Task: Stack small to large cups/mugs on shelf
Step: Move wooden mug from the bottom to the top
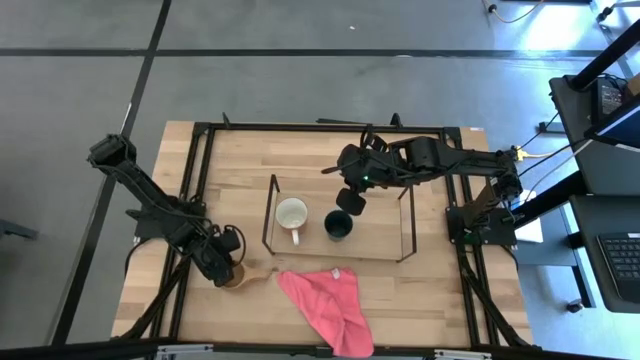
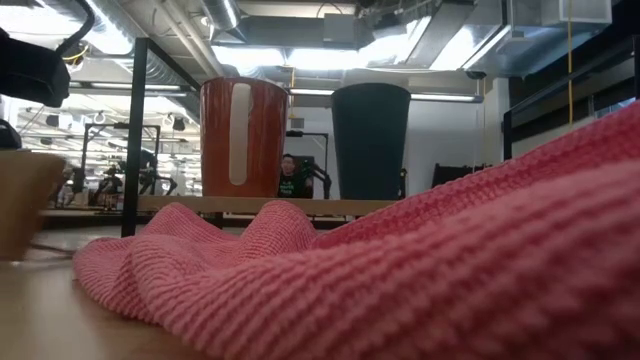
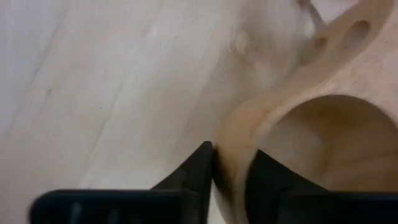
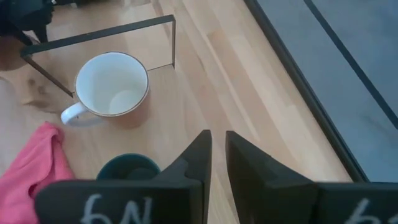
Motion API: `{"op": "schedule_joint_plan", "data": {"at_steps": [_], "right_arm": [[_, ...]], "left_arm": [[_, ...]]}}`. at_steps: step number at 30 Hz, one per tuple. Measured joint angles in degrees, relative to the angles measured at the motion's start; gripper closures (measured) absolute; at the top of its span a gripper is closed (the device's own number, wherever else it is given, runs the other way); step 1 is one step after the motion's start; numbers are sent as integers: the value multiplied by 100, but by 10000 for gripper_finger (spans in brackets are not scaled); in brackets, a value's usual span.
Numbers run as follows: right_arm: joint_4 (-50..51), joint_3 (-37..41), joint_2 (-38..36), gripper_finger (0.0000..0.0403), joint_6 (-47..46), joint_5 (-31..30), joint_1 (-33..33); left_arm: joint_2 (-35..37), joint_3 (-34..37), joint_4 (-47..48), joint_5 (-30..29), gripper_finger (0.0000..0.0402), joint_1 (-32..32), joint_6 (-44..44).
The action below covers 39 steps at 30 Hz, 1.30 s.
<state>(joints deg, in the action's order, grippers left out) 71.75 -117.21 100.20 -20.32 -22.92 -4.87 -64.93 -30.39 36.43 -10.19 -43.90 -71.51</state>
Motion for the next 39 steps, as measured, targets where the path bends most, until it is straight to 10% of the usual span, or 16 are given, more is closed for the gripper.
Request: {"op": "schedule_joint_plan", "data": {"at_steps": [16, 39], "right_arm": [[198, 1, 0, 353, -20, -459, 21], [560, 2, 0, 353, -519, 599, 20]], "left_arm": [[214, 0, -1, 5, 370, 0, 4], [2904, -167, 858, -860, 370, 406, -95]]}}
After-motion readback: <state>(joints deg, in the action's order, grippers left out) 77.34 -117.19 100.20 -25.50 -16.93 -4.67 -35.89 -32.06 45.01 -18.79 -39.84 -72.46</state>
